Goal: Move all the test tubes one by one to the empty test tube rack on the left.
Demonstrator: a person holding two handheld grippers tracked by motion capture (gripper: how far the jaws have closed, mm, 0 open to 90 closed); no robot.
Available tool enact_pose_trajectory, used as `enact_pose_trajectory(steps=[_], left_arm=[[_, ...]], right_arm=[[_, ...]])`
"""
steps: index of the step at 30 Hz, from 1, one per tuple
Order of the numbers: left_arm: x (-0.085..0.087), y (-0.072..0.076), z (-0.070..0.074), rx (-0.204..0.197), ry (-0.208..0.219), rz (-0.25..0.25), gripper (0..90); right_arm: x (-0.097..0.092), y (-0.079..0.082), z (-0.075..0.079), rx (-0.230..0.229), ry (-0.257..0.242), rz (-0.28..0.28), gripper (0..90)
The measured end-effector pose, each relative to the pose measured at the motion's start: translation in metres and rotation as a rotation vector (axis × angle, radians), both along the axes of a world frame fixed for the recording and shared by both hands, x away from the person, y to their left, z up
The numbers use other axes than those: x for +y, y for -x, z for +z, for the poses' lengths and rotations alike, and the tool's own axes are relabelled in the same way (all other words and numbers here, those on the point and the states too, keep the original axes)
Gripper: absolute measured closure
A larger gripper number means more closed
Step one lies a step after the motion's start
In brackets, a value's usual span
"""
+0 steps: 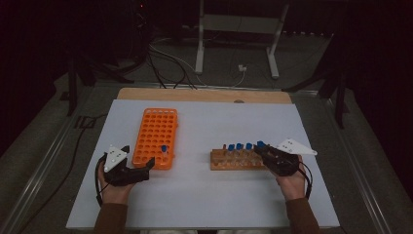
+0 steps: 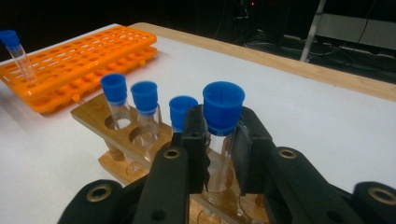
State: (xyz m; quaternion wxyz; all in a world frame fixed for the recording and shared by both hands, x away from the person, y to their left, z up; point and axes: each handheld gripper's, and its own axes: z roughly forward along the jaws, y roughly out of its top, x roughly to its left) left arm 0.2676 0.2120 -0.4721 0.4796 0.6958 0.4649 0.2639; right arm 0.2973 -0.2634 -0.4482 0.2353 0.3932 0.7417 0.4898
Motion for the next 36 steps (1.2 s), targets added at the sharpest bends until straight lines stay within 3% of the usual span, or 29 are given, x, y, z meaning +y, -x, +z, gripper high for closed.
enact_pose_trajectory(steps=[9, 22, 28, 33, 36], left_arm=[[-0.002, 0.002, 0.001, -0.010, 0.013, 0.001, 0.6], [-0.005, 0.003, 0.000, -0.077, 0.005, -0.008, 0.7], [-0.006, 0.004, 0.002, -0.107, 0.023, -0.027, 0.7], [-0.009, 0.006, 0.011, -0.114, 0.052, -0.040, 0.7], [-0.013, 0.008, 0.018, -0.130, 0.045, -0.056, 0.7]], right_arm=[[0.000, 0.001, 0.018, -0.026, -0.021, -0.009, 76.9], [0.001, 0.012, 0.047, -0.074, -0.020, 0.016, 76.9], [0.004, 0.017, 0.051, -0.074, -0.023, 0.044, 76.8], [0.010, 0.018, 0.048, -0.062, -0.042, 0.076, 76.8], [0.016, 0.018, 0.048, -0.060, -0.046, 0.092, 76.8]])
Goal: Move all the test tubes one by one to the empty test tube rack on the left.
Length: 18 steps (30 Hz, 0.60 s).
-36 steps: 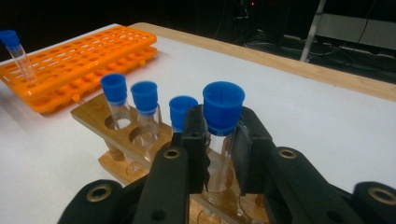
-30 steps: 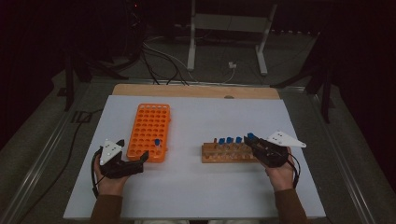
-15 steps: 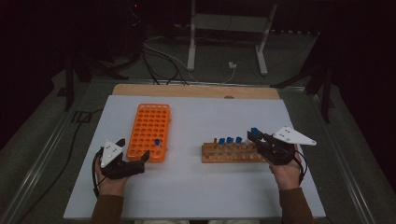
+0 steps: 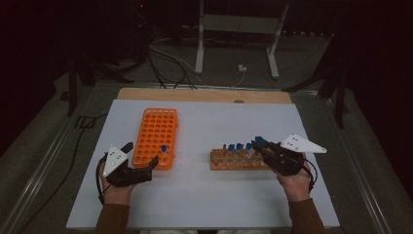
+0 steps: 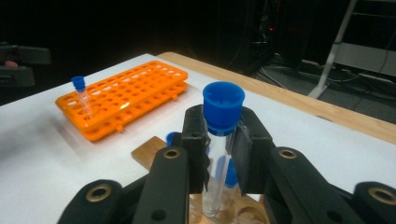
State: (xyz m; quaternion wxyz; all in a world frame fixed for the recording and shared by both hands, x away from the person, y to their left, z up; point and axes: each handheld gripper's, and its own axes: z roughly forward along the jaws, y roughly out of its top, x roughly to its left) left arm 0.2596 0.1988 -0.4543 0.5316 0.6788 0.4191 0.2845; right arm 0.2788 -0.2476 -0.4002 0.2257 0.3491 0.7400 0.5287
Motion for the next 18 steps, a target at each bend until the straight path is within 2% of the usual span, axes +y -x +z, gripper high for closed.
enact_pose_trajectory(steps=[2, 6, 13, 18], left_arm=[[-0.003, 0.001, 0.005, -0.017, 0.004, -0.015, 0.7], [-0.012, 0.002, 0.013, -0.027, 0.003, -0.052, 0.7], [-0.038, -0.002, 0.020, 0.014, -0.033, -0.109, 0.7], [-0.058, -0.004, 0.025, 0.017, -0.049, -0.152, 0.7]], right_arm=[[0.004, 0.000, 0.000, 0.002, -0.008, 0.013, 76.8], [0.013, 0.001, -0.001, 0.011, -0.005, 0.038, 76.8], [0.032, -0.002, -0.002, 0.022, -0.009, 0.084, 76.8], [0.045, -0.005, -0.002, 0.029, -0.012, 0.112, 76.7]])
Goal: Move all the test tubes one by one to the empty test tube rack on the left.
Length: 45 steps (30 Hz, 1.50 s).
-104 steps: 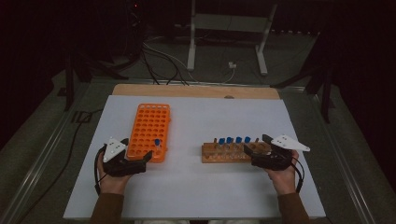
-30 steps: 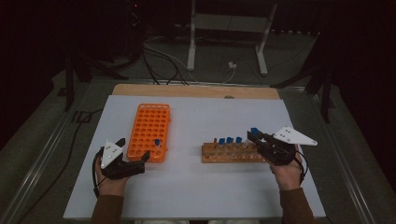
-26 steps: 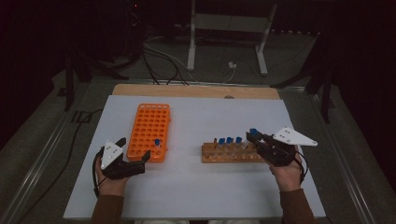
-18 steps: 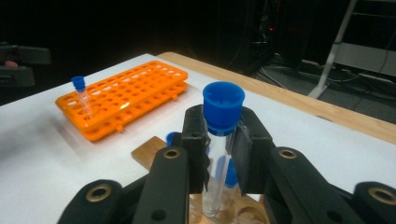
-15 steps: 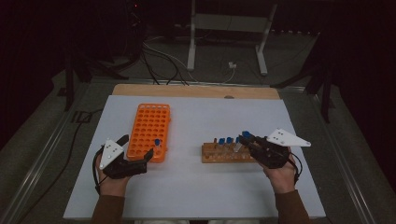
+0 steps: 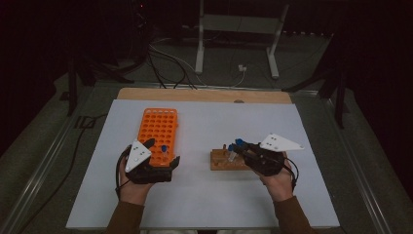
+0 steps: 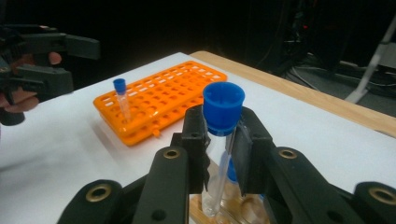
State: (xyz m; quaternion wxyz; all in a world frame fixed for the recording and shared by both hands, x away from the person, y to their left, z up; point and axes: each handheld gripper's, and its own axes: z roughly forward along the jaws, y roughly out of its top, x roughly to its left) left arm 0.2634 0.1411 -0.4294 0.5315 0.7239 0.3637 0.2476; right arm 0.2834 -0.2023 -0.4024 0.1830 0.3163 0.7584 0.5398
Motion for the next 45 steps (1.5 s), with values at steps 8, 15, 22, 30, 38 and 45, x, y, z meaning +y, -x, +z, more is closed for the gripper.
enact_pose_trajectory(steps=[8, 15, 22, 30, 38, 45], left_arm=[[-0.027, -0.004, 0.001, 0.002, -0.002, -0.066, 0.8], [-0.050, -0.008, -0.004, 0.018, -0.033, -0.112, 6.8], [-0.065, -0.009, -0.008, 0.017, -0.024, -0.138, 18.3], [-0.077, -0.006, -0.011, -0.008, -0.042, -0.157, 55.2], [-0.081, -0.007, -0.013, -0.005, -0.032, -0.182, 71.5], [-0.079, -0.007, -0.015, 0.002, -0.033, -0.189, 77.6]], right_arm=[[0.020, -0.006, 0.001, 0.019, 0.004, 0.039, 76.8], [0.039, -0.010, 0.002, 0.027, 0.013, 0.075, 76.8], [0.053, -0.012, -0.003, 0.042, 0.020, 0.099, 76.7], [0.063, -0.011, -0.006, 0.052, 0.015, 0.119, 76.8], [0.066, -0.010, -0.006, 0.052, 0.009, 0.130, 76.7], [0.067, -0.010, -0.008, 0.058, 0.012, 0.136, 76.7]])
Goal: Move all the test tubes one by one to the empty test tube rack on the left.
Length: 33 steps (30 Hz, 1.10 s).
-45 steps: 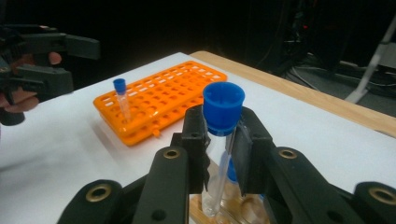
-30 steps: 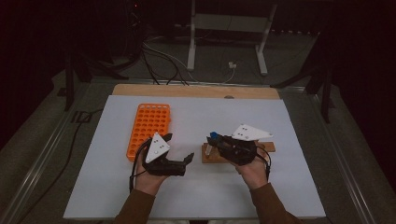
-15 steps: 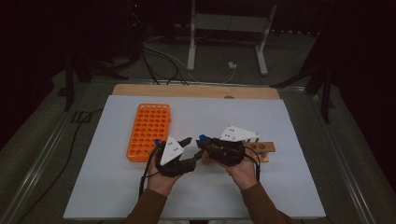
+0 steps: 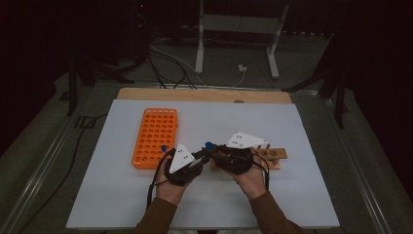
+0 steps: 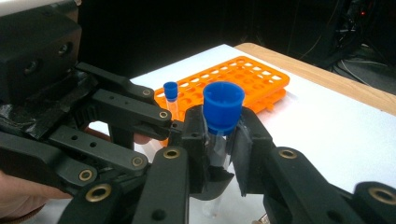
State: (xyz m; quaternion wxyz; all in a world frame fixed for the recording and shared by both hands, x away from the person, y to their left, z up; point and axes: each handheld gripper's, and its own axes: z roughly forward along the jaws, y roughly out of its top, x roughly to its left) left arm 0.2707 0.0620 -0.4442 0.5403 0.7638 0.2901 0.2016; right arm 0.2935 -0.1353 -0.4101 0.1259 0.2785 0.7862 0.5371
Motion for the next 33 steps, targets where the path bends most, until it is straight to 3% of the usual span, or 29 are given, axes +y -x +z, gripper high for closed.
enact_pose_trajectory(steps=[3, 4, 5, 6, 7, 11, 15, 16, 22, 33], left_arm=[[0.000, 0.000, 0.000, 0.003, 0.002, -0.002, 77.8], [0.000, -0.001, -0.001, 0.004, 0.000, 0.000, 77.9], [0.000, -0.001, -0.001, 0.006, 0.004, 0.002, 77.9], [0.001, -0.001, -0.002, 0.009, 0.002, 0.004, 77.9], [0.002, -0.002, -0.002, 0.010, 0.002, 0.006, 77.9], [0.007, -0.003, -0.004, 0.022, 0.010, 0.023, 78.0], [0.013, -0.004, -0.004, 0.027, 0.021, 0.039, 78.0], [0.014, -0.004, -0.004, 0.029, 0.026, 0.041, 78.0], [0.023, -0.005, -0.001, 0.029, 0.036, 0.057, 78.0], [0.040, -0.006, 0.003, 0.028, 0.056, 0.087, 78.0]], right_arm=[[0.000, 0.000, 0.000, 0.005, -0.001, 0.001, 76.1], [-0.001, -0.001, 0.000, 0.006, -0.010, 0.005, 70.5], [-0.001, -0.001, 0.000, 0.006, -0.010, 0.005, 70.5], [-0.004, -0.001, 0.001, 0.008, -0.023, 0.002, 63.2], [-0.004, -0.001, 0.001, 0.008, -0.023, 0.002, 63.2], [-0.013, -0.004, 0.003, 0.020, -0.059, -0.021, 43.9], [-0.020, -0.004, 0.006, -0.001, -0.052, -0.069, 22.1], [-0.022, -0.004, 0.007, -0.006, -0.037, -0.102, 14.8], [-0.033, -0.008, 0.007, -0.022, 0.004, -0.189, 4.7], [-0.057, -0.012, 0.001, -0.021, 0.025, -0.263, 1.5]])
